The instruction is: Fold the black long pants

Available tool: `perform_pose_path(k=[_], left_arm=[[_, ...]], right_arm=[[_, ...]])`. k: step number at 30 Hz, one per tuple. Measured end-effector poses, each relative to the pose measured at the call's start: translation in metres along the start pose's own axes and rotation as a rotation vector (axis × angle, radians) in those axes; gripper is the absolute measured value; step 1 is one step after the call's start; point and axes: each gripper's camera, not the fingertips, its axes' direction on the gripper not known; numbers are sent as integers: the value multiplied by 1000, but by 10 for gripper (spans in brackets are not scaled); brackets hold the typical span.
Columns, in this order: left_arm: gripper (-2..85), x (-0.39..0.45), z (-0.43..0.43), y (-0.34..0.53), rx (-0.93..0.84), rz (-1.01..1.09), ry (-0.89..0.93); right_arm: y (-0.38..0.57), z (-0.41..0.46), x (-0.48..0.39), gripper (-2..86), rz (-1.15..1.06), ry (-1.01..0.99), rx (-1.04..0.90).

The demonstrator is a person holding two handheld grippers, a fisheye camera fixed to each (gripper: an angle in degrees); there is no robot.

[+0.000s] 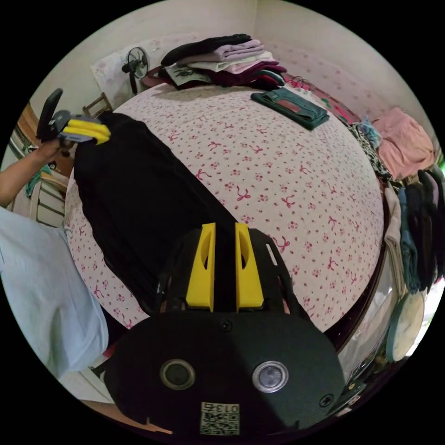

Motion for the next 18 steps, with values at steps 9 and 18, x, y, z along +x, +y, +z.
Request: perform_pose_path(k=[9, 18], left_arm=[[16, 3, 92, -48, -187, 194, 29], [-2, 24, 76, -28, -22, 207, -153]], right_arm=[[-19, 16, 8, 16, -66, -50, -102], [-11, -12, 0, 9, -29, 63, 60]])
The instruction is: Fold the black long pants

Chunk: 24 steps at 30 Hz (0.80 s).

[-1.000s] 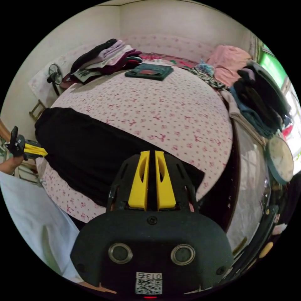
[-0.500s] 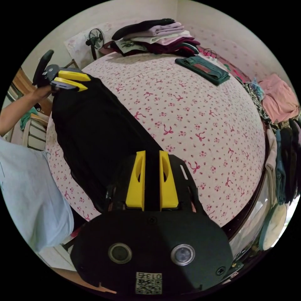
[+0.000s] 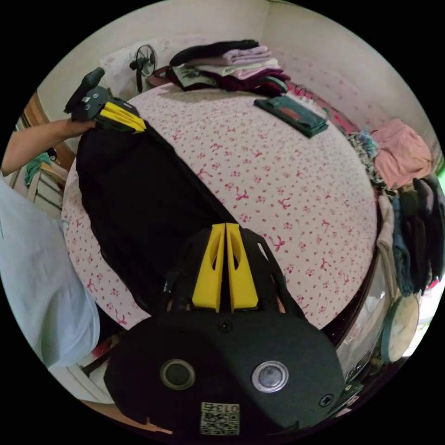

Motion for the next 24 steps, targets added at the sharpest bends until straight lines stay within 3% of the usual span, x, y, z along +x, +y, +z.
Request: perform_pose_path(k=[2, 4, 6, 13, 16, 20, 24], left_arm=[[-1, 2, -5, 10, 73, -75, -44], [1, 5, 14, 15, 30, -90, -5], [5, 4, 45, 20, -108, -124, 72], [7, -26, 32, 64, -64, -312, 79], [12, -19, 36, 67, -70, -247, 182], [35, 17, 26, 59, -38, -13, 392], [69, 40, 27, 69, -61, 81, 456]], right_arm=[[4, -9, -4, 15, 39, 81, 76], [6, -2, -8, 36, 93, 163, 71], [6, 13, -6, 52, 138, 168, -29], [31, -5, 7, 11, 330, 162, -8], [27, -4, 1, 10, 304, 90, -6], [15, -10, -18, 20, 167, -80, 22], [15, -17, -44, 48, 9, -214, 45]])
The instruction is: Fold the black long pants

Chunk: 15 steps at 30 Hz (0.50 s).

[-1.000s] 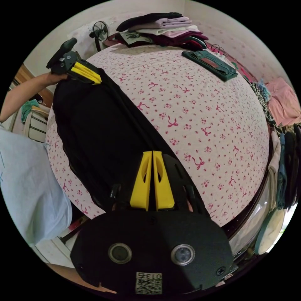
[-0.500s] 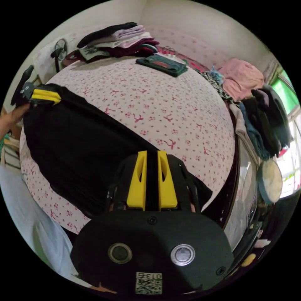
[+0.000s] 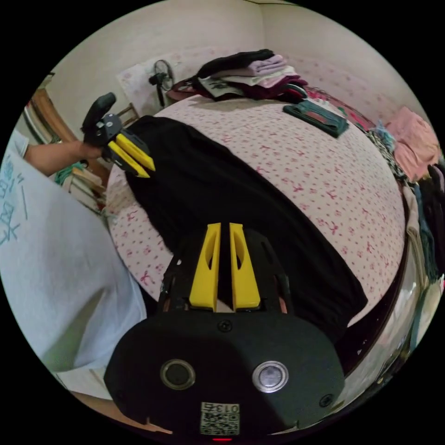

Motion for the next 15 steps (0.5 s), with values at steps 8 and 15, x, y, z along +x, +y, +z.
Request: perform_pose_path(k=[8, 15], left_arm=[[20, -5, 23, 4, -53, -19, -8], [5, 9, -3, 7, -26, 33, -49]], right_arm=[[0, 23, -9, 66, -79, 6, -129], [-2, 12, -10, 15, -76, 20, -150]])
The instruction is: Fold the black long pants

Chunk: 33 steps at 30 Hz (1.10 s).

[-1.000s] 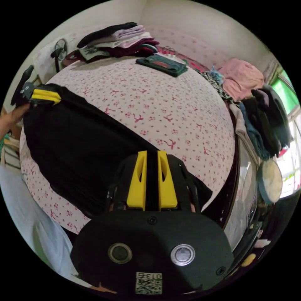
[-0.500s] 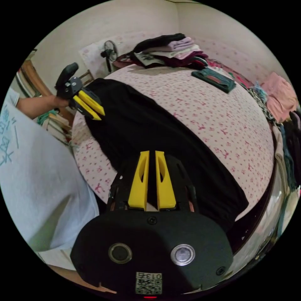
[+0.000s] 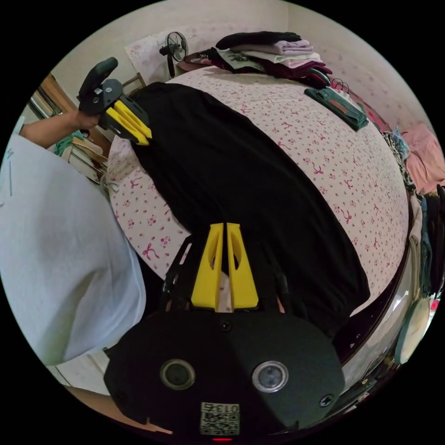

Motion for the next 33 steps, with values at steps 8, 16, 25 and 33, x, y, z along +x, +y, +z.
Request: perform_pose_path(k=[8, 16, 25, 33], left_arm=[[9, 18, 19, 7, -33, -24, -7], [13, 16, -5, 35, -62, -29, 39], [2, -44, -25, 3, 101, -257, -77], [39, -107, -23, -71, 177, -285, -245]], right_arm=[[23, 4, -21, 9, 15, 23, 19], [37, -18, -16, 8, 26, 46, 28], [-46, -30, 41, 33, 73, 75, 170], [-137, 11, 59, 62, -69, 20, 69]])
